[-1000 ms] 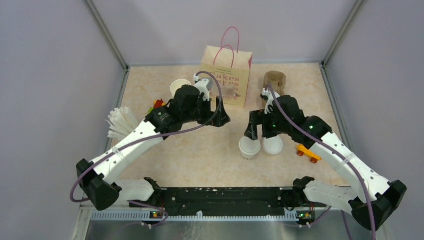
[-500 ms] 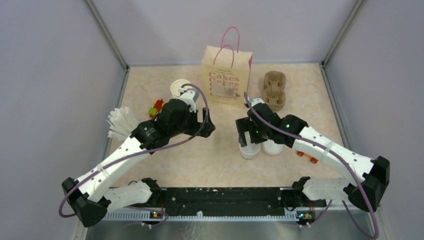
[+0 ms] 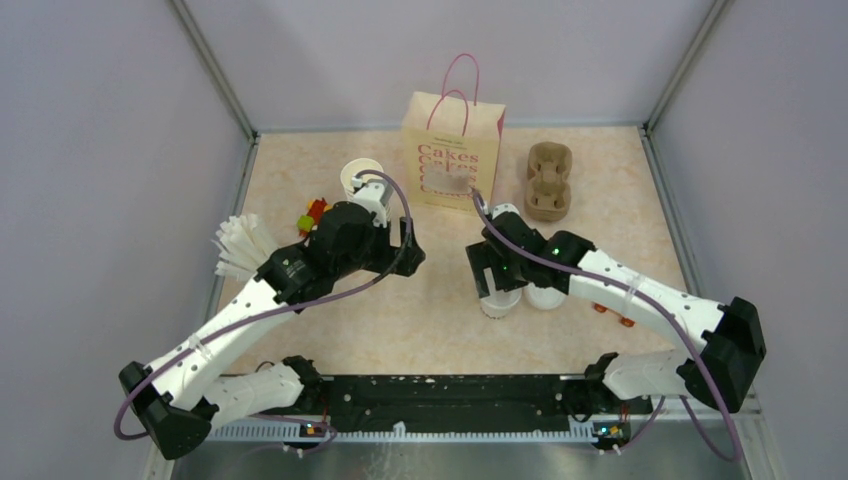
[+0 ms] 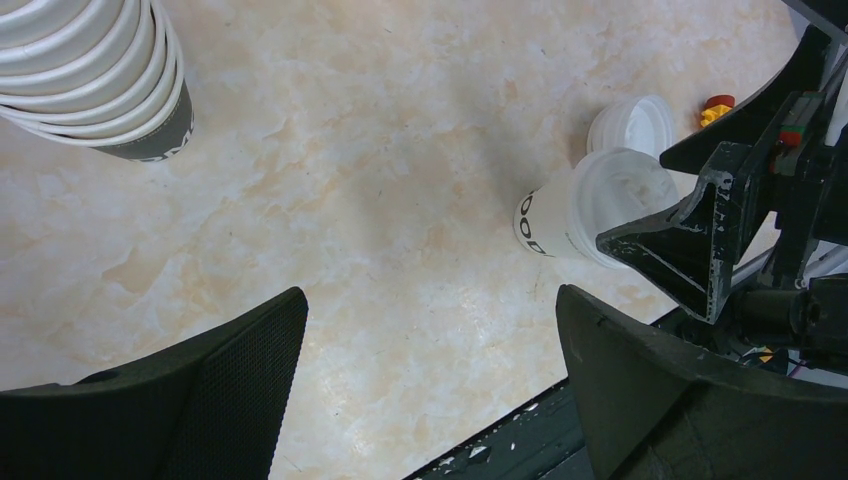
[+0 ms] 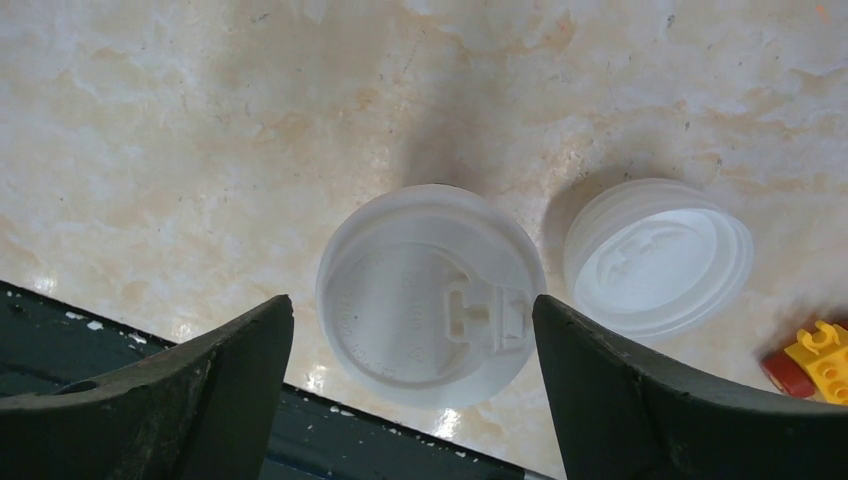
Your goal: Pack the takeout coffee
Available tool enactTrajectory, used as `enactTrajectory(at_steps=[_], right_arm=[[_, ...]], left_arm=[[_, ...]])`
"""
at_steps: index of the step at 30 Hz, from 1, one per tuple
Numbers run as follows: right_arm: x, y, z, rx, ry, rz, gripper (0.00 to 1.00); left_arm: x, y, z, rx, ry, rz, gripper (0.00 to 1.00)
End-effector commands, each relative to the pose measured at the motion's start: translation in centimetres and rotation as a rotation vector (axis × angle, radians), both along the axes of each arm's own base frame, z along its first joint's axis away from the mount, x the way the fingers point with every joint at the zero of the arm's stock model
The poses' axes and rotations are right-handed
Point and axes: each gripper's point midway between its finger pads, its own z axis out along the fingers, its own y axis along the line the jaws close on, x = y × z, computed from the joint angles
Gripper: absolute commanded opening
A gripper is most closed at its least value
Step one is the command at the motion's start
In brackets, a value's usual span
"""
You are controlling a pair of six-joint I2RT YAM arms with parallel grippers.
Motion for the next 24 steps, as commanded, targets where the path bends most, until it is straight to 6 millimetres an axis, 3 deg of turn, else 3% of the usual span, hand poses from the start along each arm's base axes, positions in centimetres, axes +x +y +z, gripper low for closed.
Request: enactTrajectory(at_steps=[1, 7, 14, 24], right_arm=[[-0.1, 0.3, -0.6, -0.013, -0.004, 0.008, 0.87], [-0.3, 0.3, -0.5, -0.014, 0.000, 0.017, 0.86], [0.3, 0.9, 3.0, 0.048, -0.056, 0.016, 0.91], [-0.5, 0.1, 0.2, 0.003, -0.016, 0.025, 0.92]], left_arm=[[0.3, 0.3, 0.2, 0.007, -0.026, 0.004, 0.99], [0.4, -0.1, 0.1, 0.002, -0.021, -0.001, 0.99], [0.7, -0.4, -0.1, -0.005, -0.019, -0.001, 0.99], [0.9, -0.5, 0.3, -0.018, -0.028, 0.009, 0.99]])
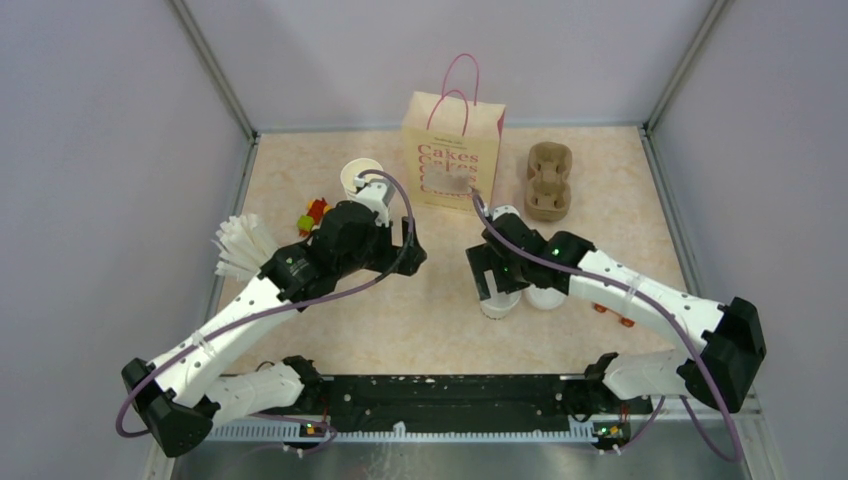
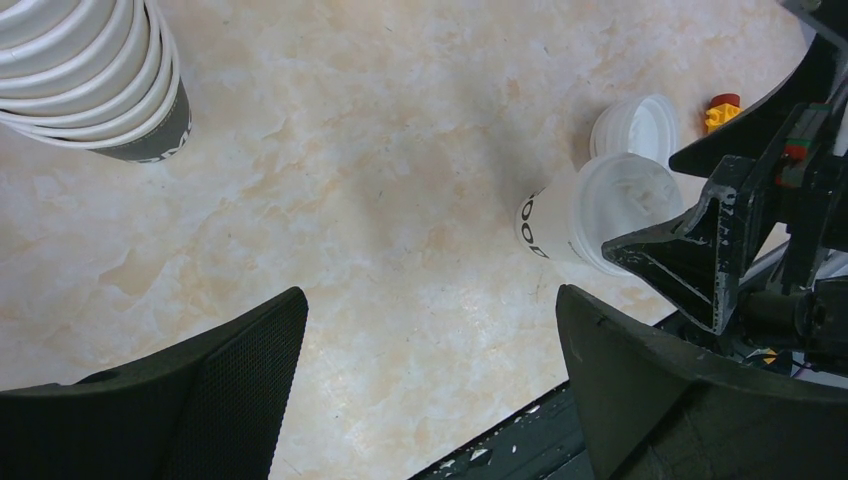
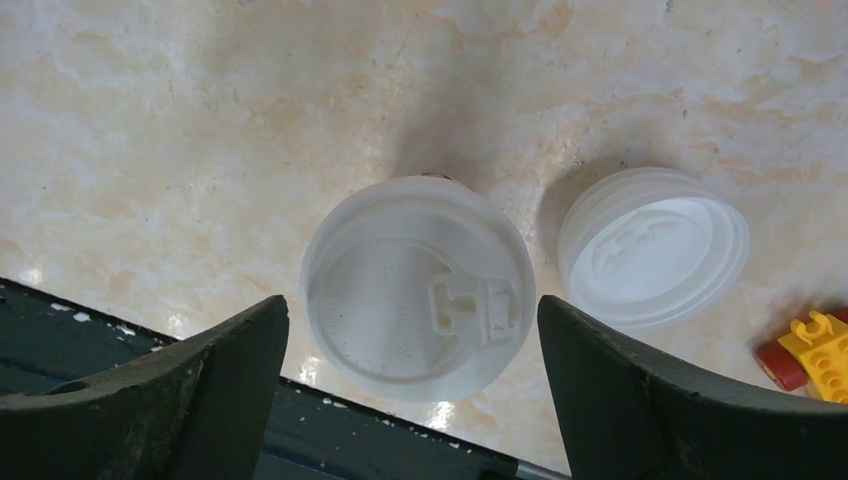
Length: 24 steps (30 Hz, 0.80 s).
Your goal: Pack the takeout coffee
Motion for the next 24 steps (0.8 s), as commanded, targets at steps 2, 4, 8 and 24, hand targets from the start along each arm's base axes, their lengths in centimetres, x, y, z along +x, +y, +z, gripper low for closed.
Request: enactTrajectory(at_steps=[2, 4, 8, 24], right_arm=[[-0.4, 0.3, -0.3, 0.009, -0.013, 0.028, 0.91], [-0.4, 0.3, -0.8, 0.001, -0.006, 0.032, 0.90], [-0.5, 0.3, -1.7, -0.007, 0.001, 0.039, 0.82], [-2.7, -0.9, -4.9, -0.023, 0.081, 0.037, 0.69]], left_arm=[[0.7, -0.3, 0.7, -0.022, -0.036, 0.008, 0.99], [0.7, -0.3, 0.7, -0.019, -0.037, 0.008, 0.99], [0.8, -0.3, 0.7, -0.015, -0.037, 0.008, 0.99], [0.8, -0.3, -0.2, -0.005, -0.024, 0.013, 0.99]])
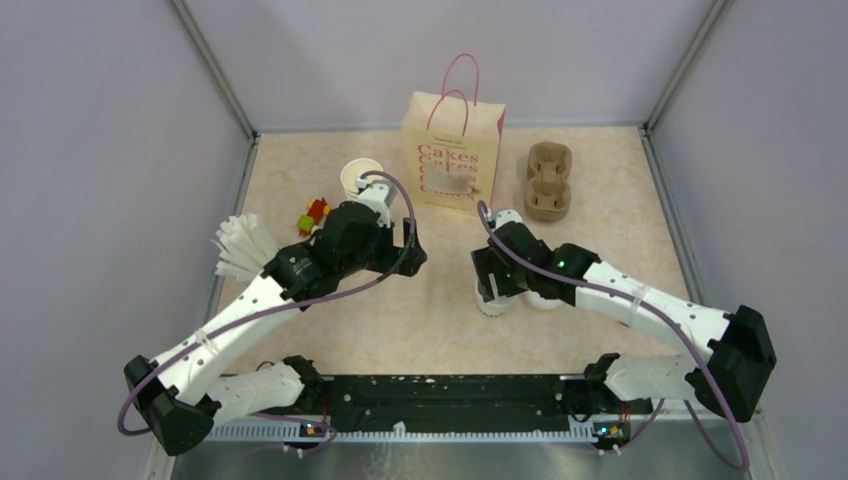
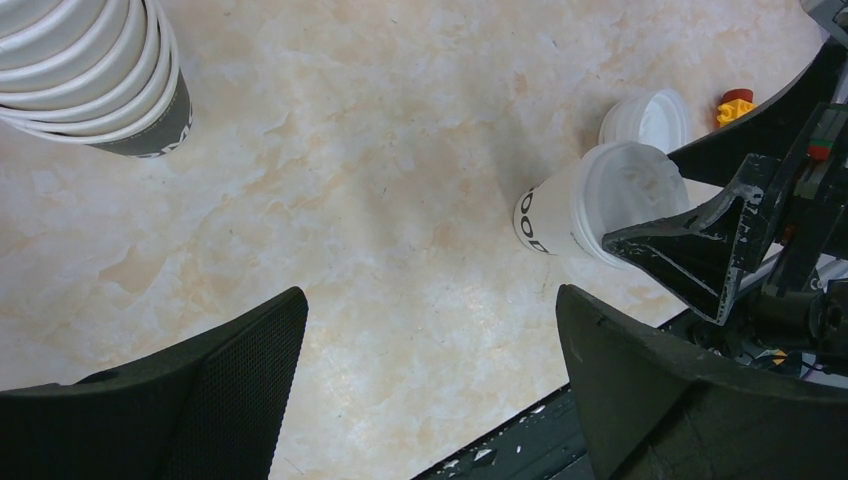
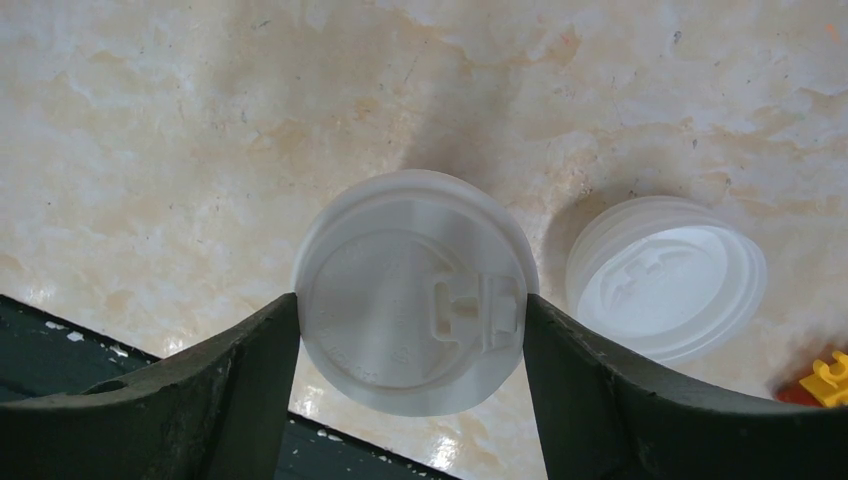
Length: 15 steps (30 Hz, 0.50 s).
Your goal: Pack the takeout coffee
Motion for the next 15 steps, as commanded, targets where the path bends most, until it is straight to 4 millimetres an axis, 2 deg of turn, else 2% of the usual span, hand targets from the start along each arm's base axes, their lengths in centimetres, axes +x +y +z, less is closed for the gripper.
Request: enactTrajectory(at_steps=[1, 4, 10, 15], right_arm=[[-2.8, -1.1, -3.2, -0.070, 0.127, 0.022, 0.69], [-2.1, -0.6, -1.4, -0.046, 0.089, 0.021, 0.69], [0.1, 1.3, 4.8, 0.035, -0.025, 0.035, 0.69], [1.1, 1.7, 7.7, 0.088, -0.086, 0.022, 0.69]], left_arm=[[0.7, -0.3, 0.3, -0.018, -0.031, 0.010, 0.99], [0.8, -0.4, 0.5, -0.026, -0.035, 0.011, 0.99], [0.9, -0.4, 0.5, -0.029, -0.039, 0.014, 0.99], [0.7, -0.3, 0.4, -0.034, -0.036, 0.019, 0.99]])
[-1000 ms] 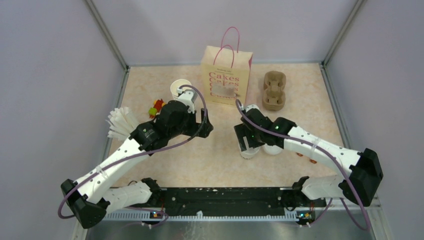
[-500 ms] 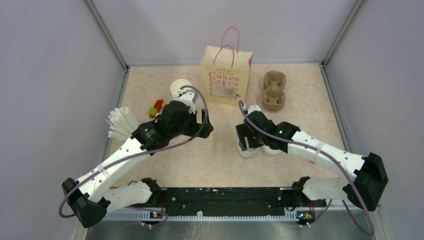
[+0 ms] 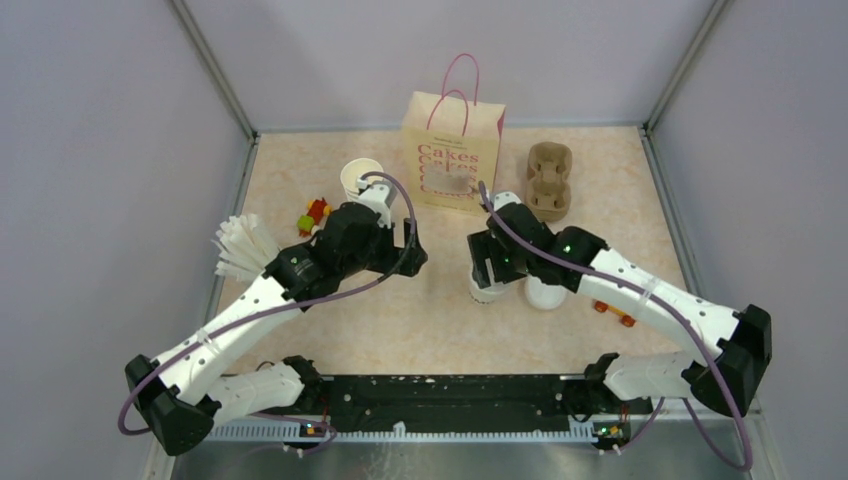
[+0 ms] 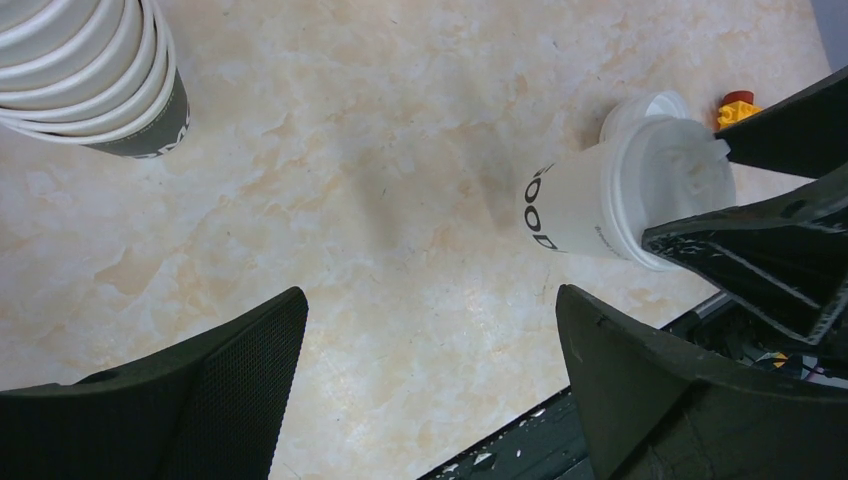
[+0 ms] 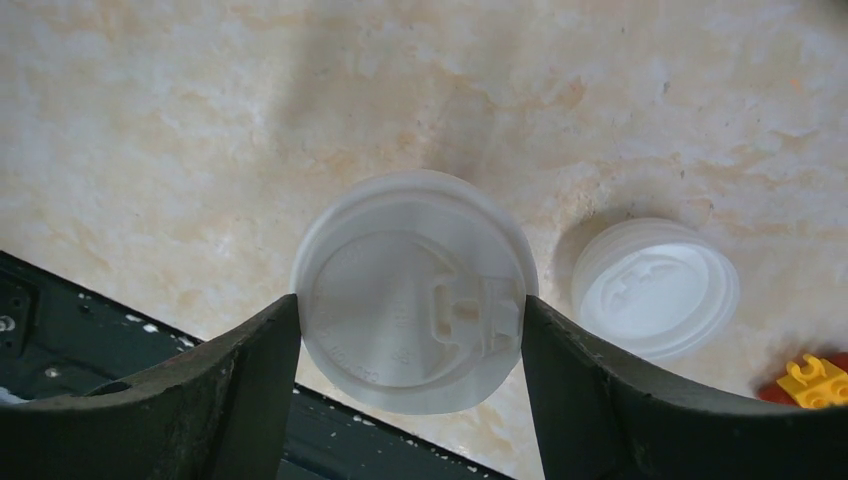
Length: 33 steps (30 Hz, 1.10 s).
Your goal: Pack the takeout coffee
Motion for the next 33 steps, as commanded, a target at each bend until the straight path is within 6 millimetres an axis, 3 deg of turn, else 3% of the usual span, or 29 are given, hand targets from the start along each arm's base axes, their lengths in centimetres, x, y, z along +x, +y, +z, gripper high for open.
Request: enactTrajectory(at_steps=[1, 7, 15, 19, 22, 26, 33], right_arm=[[1.0, 0.5, 4.1, 0.065, -0.085, 0.003, 0.69], [3.4, -3.1, 5.4, 0.011, -0.135, -0.087, 0.69], [8.8, -13.9, 5.2, -0.079, -0.175, -0.374, 0.69], [10.9, -18.9, 3.8, -0.111, -0.155, -0.516, 0.68], [12.4, -21.4, 2.6, -0.099, -0.140, -0.590, 0.68], [13.4, -23.4, 0.0, -0.070, -0.071, -0.650, 0.68], [13.2, -23.9, -2.3, -0.045, -0.015, -0.677, 0.67]], left_arm=[[0.5, 0.0, 0.6, -0.026, -0.033, 0.018, 0.99], [0.2, 0.6, 0.9, -0.015, -0.045, 0.022, 0.99], [-0.5, 0.7, 1.5, -0.013, -0.028, 0.006, 0.99], [-1.3, 0.8, 1.3, -0.027, 0.010, -0.005, 0.99], [-1.7, 0.7, 1.8, -0.062, 0.013, 0.001, 0.99], [-2.0, 1.2, 1.9, -0.065, 0.005, 0.009, 0.99], [-2.2, 1.7, 1.3, -0.035, 0.008, 0.011, 0.99]])
